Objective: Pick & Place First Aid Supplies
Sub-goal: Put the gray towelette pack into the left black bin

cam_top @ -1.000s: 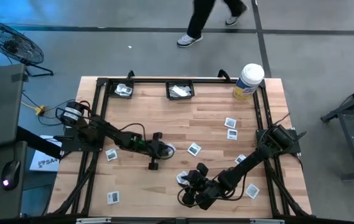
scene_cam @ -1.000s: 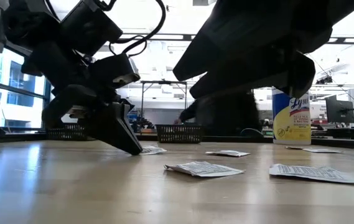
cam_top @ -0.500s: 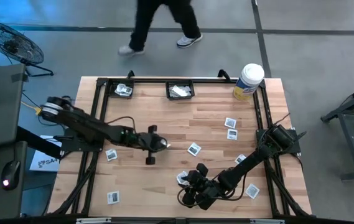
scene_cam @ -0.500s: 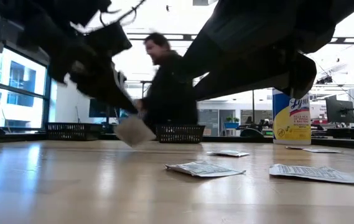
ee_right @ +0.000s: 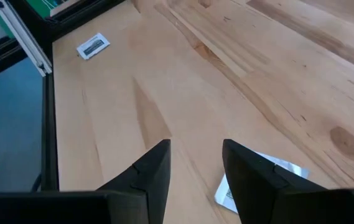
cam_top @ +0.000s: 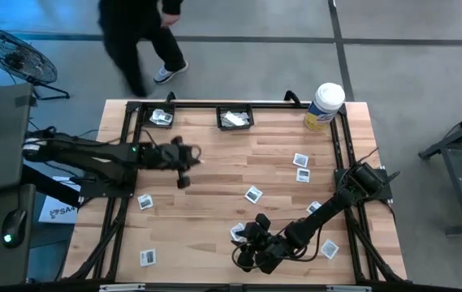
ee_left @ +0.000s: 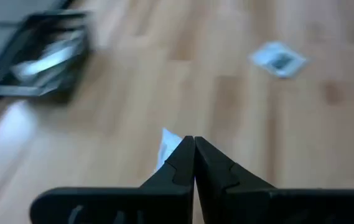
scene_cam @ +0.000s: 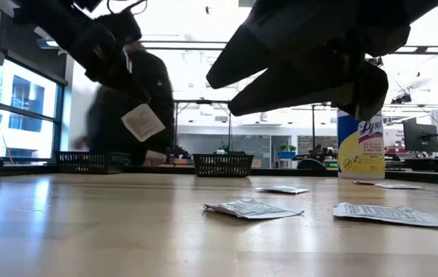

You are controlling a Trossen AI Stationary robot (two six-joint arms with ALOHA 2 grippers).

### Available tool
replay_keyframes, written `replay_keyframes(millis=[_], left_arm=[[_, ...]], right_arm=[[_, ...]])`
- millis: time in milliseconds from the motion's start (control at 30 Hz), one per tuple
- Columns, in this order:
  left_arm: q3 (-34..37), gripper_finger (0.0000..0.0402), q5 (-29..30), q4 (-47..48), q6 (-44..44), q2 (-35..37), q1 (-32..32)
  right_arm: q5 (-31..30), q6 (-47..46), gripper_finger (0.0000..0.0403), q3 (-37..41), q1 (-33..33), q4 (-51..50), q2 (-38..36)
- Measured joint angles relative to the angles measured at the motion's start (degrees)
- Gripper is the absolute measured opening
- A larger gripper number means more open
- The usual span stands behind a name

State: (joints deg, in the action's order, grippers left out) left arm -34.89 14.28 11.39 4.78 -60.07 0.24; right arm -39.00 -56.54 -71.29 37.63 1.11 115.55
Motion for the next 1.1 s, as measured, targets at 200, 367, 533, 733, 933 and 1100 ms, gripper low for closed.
replay_keyframes(millis=[200,367,533,733,933,1100], left_arm=[[0.0,0.0000,0.0,5.4,-1.3,3.7,13.5],[0.0,0.0000,0.9,5.5,-6.8,3.4,26.1],[0.0,0.0000,4.1,1.8,-8.5,2.8,37.6],[-0.1,0.0000,9.6,0.4,-10.0,1.5,47.0],[-0.1,0.0000,9.2,1.0,-9.2,-4.1,50.7],[-0.1,0.0000,13.0,0.9,-8.9,-11.0,50.8]], right_arm=[[-0.1,0.4,0.0139,0.0,0.0,0.2,0.0],[-0.3,0.2,0.0139,0.0,-0.1,0.4,0.0],[-0.2,0.8,0.0139,0.0,-0.1,0.3,0.0],[0.1,1.3,0.0139,0.0,-0.1,0.3,0.0],[0.5,1.5,0.0139,0.0,0.0,0.3,0.0],[1.4,1.2,0.0139,0.0,0.0,0.3,0.0]])
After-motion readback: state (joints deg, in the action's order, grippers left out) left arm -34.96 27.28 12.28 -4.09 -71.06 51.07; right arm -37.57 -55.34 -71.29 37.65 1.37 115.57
